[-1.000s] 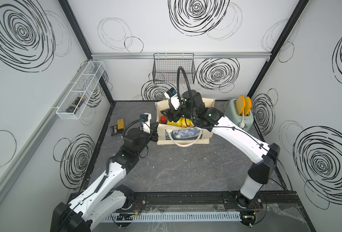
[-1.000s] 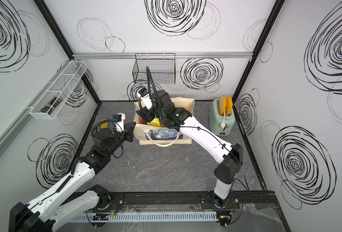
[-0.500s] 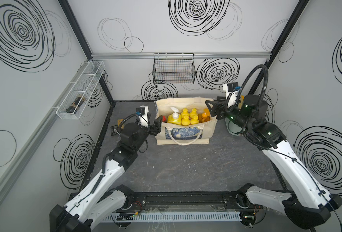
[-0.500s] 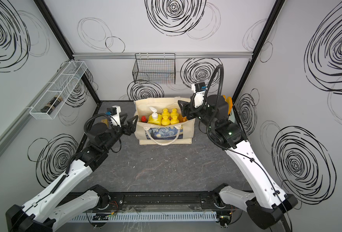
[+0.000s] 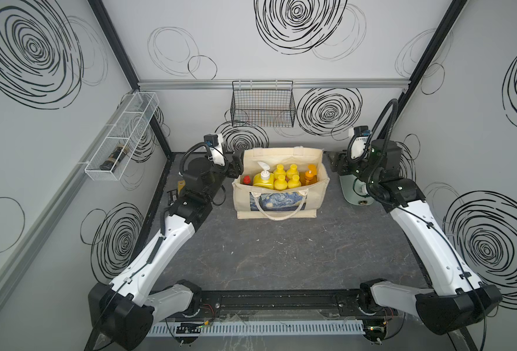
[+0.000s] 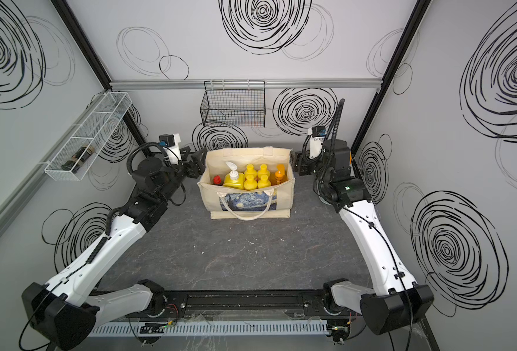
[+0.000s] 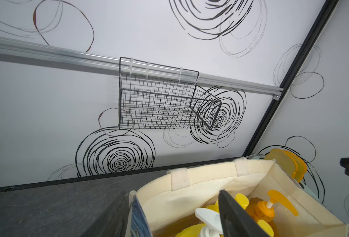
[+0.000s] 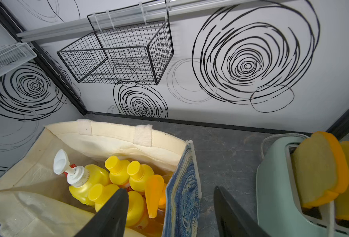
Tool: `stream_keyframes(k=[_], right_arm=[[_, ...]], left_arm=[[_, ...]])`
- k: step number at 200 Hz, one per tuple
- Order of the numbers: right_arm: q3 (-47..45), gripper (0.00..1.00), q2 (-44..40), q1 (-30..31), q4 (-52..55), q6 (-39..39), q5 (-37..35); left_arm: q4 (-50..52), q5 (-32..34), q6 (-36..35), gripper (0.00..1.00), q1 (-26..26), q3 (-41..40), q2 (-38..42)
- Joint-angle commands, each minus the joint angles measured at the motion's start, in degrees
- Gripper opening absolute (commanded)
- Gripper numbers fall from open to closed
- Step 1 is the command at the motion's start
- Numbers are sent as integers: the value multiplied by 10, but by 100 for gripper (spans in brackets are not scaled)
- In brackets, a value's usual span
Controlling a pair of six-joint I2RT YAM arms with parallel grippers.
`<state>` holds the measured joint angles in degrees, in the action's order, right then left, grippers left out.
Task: Pack dish soap into the shopping bag
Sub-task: Place the bottle of dish soap in the shopping bag, then adjust the shopping bag at the center of the board.
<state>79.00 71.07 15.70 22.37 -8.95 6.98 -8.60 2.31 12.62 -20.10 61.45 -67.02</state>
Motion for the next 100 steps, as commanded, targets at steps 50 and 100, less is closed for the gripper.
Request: stream_keyframes(k=[50,100], right_arm=[[25,63,56,22,54,7,26],[16,63,60,41,81,18,6]], left_arm=[[-17,-17,26,71,8,-129,34],[16,14,28,70,-22,-190,88]])
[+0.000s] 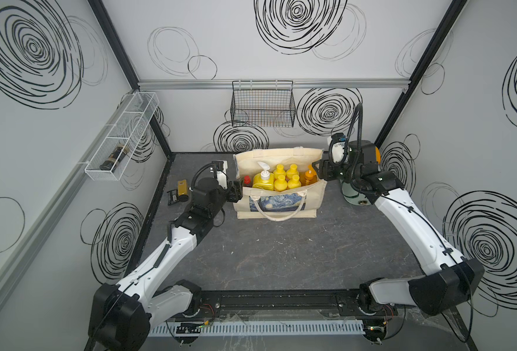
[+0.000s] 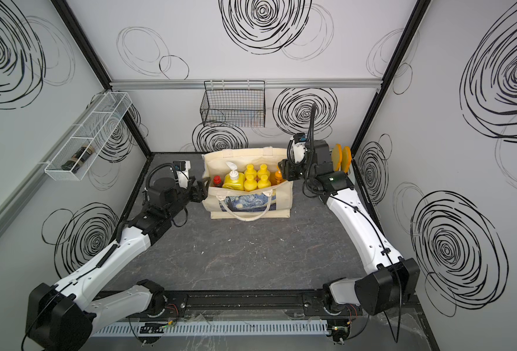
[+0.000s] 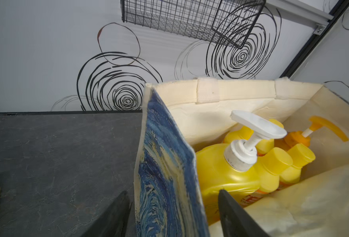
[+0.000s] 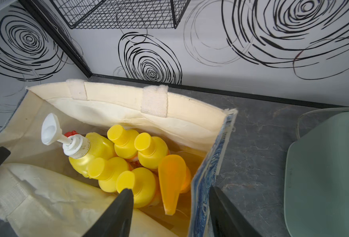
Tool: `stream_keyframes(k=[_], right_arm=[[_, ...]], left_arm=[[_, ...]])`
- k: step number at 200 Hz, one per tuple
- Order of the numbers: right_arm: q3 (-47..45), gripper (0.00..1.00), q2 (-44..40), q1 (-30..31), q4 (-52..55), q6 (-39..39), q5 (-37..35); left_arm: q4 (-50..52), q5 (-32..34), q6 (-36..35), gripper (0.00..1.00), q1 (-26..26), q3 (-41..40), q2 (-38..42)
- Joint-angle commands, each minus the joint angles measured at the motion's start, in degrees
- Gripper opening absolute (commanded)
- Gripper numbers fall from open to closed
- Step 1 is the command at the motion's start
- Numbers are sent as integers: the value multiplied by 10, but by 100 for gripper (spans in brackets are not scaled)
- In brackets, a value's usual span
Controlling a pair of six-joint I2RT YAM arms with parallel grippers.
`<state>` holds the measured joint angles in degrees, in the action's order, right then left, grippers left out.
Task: Pack dish soap into the shopping bag
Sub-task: Adjust the shopping bag at the center of the board.
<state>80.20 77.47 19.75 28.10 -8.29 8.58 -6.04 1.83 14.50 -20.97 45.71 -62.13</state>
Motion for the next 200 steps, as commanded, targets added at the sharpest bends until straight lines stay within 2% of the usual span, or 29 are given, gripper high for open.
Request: stream_keyframes(k=[1,39,88,133,169,200], right_arm=[[3,63,-4,0,25,12,-10],[8,62,-5,3,25,11,-8],[14,60,-7,-1,23,11,-17],[32,59,18,-11,21,15,-16],[41,59,39,-28,26,17,-15],[49,53,54,-26,31,14,-8]], left_arm=[[-10,19,10,70,-13,-35,40],[-11,23,15,69,-22,-35,52],[39,38,-5,71,-18,97,3],[100,11,-18,70,10,231,-84],[94,3,-22,70,14,190,-88],[73,-18,-17,68,20,155,-91]])
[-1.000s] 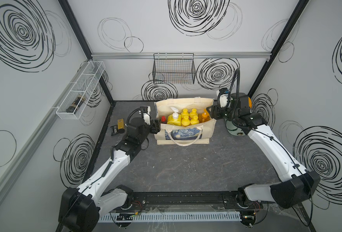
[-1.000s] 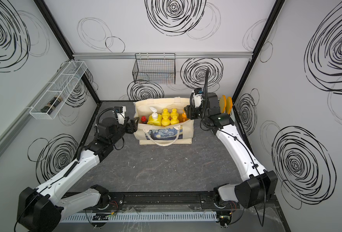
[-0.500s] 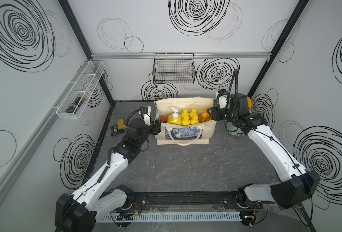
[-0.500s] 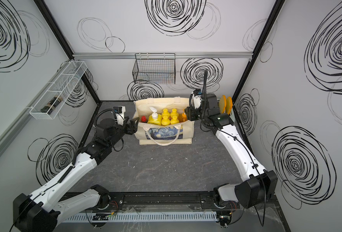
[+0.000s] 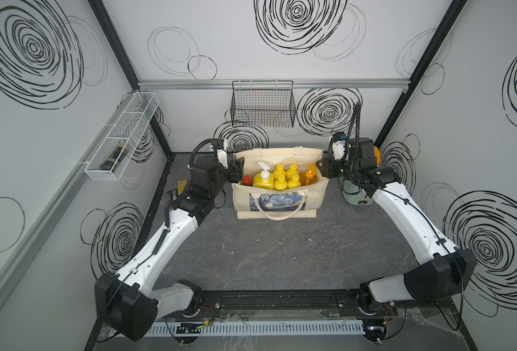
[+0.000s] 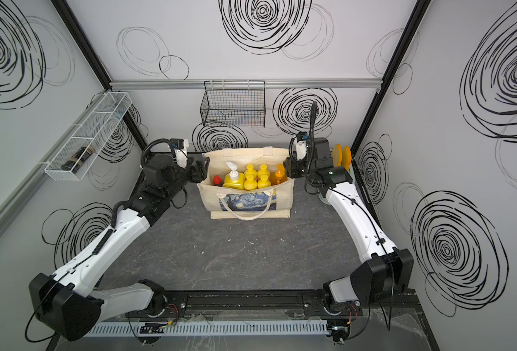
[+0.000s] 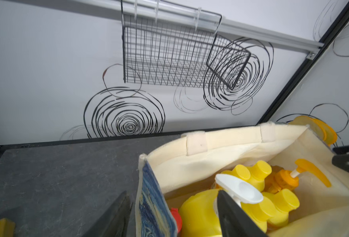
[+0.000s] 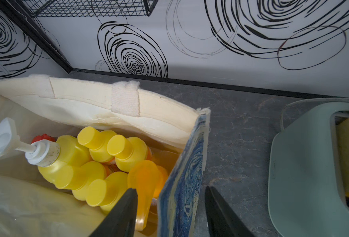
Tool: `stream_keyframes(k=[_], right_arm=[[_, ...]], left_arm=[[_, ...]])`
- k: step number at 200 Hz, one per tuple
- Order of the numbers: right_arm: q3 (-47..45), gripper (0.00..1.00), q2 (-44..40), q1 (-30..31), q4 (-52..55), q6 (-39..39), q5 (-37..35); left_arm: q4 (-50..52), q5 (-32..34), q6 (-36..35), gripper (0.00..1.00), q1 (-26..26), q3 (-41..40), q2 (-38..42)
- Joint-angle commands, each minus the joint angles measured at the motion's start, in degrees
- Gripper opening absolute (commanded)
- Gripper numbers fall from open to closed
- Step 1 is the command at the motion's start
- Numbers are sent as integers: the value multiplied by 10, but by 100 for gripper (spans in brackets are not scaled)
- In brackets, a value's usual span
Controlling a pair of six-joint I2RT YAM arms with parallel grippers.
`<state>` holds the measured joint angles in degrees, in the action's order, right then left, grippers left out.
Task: Pack dish soap into the shopping bag
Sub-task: Adjust the shopping bag at the center of the board.
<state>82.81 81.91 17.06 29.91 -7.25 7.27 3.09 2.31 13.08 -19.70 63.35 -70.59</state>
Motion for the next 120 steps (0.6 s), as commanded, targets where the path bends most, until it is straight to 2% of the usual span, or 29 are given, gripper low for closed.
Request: stream_keyframes(k=[1,24,44,60,94,120], right_arm=[[23,53,10,1,13,3,6],[29,47,19,5,21,3,4],[34,38,20,8,27,3,0],[37,29,16,11,27,3,-1],[45,12,12,20,29,2,-8],[54,3,8,24,32,3,-10]], left_arm=[[-19,-24,-3,68,8,-22,-7],[-23,-39,1,66,7,-25,-17],[-26,-48,1,60,8,-27,-25],[-33,-50,-1,49,7,-31,-28],[-62,-57,-3,19,8,-40,-22],[-74,-59,-3,6,9,-41,-9]])
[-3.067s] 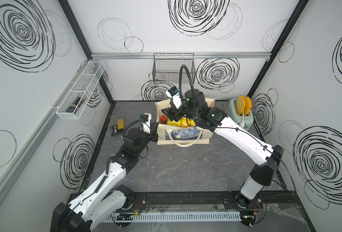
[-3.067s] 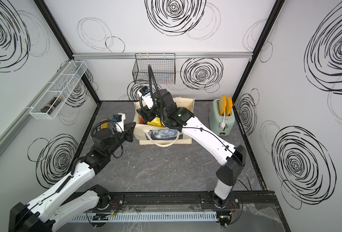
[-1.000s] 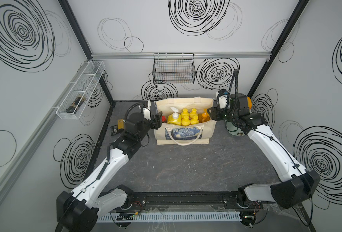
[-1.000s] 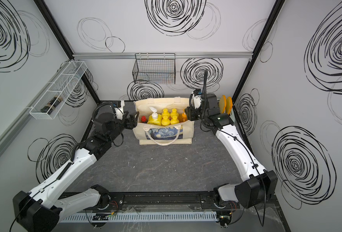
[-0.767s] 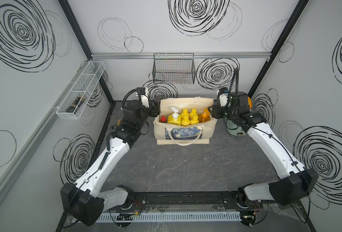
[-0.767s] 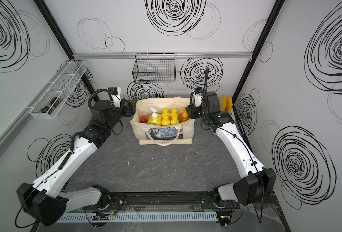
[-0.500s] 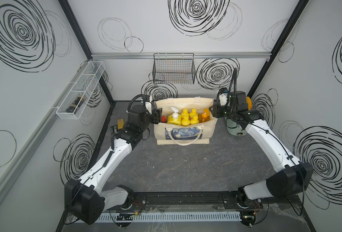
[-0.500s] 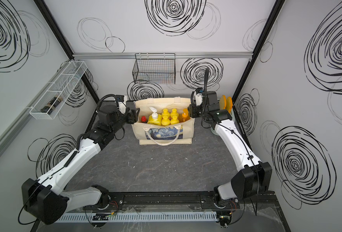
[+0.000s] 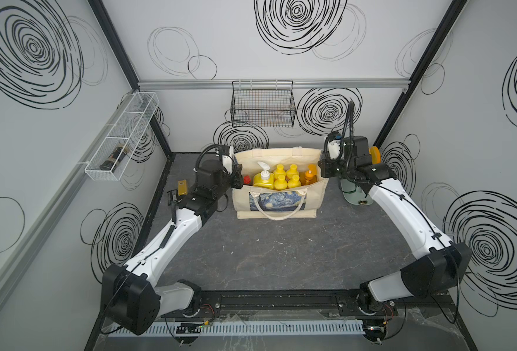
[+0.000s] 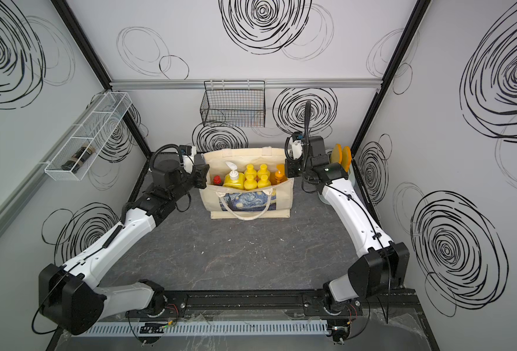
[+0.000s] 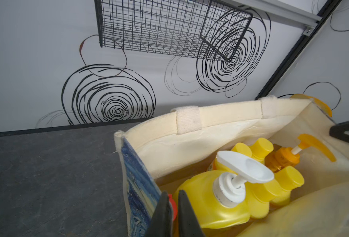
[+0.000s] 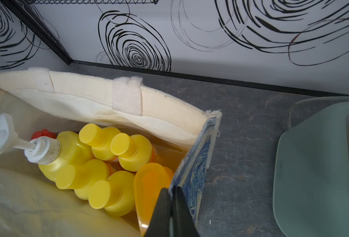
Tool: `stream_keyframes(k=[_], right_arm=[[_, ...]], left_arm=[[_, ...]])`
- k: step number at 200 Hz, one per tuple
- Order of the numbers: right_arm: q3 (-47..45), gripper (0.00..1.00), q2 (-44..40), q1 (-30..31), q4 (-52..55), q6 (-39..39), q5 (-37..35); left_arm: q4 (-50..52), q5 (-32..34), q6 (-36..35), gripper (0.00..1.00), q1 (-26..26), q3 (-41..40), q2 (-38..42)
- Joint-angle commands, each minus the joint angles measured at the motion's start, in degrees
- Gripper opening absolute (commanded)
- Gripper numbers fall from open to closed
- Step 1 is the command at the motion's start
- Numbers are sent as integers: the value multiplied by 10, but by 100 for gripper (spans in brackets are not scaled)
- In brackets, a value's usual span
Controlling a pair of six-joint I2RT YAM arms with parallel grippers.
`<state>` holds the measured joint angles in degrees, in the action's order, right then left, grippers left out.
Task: Pack dish soap into the shopping bag
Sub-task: Adjust the shopping bag at the center of the board.
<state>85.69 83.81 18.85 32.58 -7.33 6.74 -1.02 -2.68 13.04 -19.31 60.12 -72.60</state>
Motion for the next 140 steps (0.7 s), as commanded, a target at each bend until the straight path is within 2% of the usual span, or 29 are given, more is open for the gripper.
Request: stream_keyframes(k=[1,9,13,95,117,120,134,140], right_arm=[[25,2,-12,6,5,4,-5],[27,0,-15,7,3,4,-5],[27,0,-18,8,2,4,-6],[54,0,-51,13,-15,7,-13],[48,0,-53,9,-14,11,-22],[46,0,-54,8,-14,11,-24],[37,0,-53,3,-17,11,-19],[35,0,-52,2,-17,11,-17]], left_arm=[[-34,-9,-2,6,5,-9,11],[-41,-8,-2,5,4,-11,17],[-45,-8,-1,0,4,-12,20],[-76,-2,8,0,4,-8,57],[-48,3,10,0,3,0,54],[-42,6,9,2,3,3,52],[-18,20,10,43,6,11,40],[-8,20,9,51,10,17,32]])
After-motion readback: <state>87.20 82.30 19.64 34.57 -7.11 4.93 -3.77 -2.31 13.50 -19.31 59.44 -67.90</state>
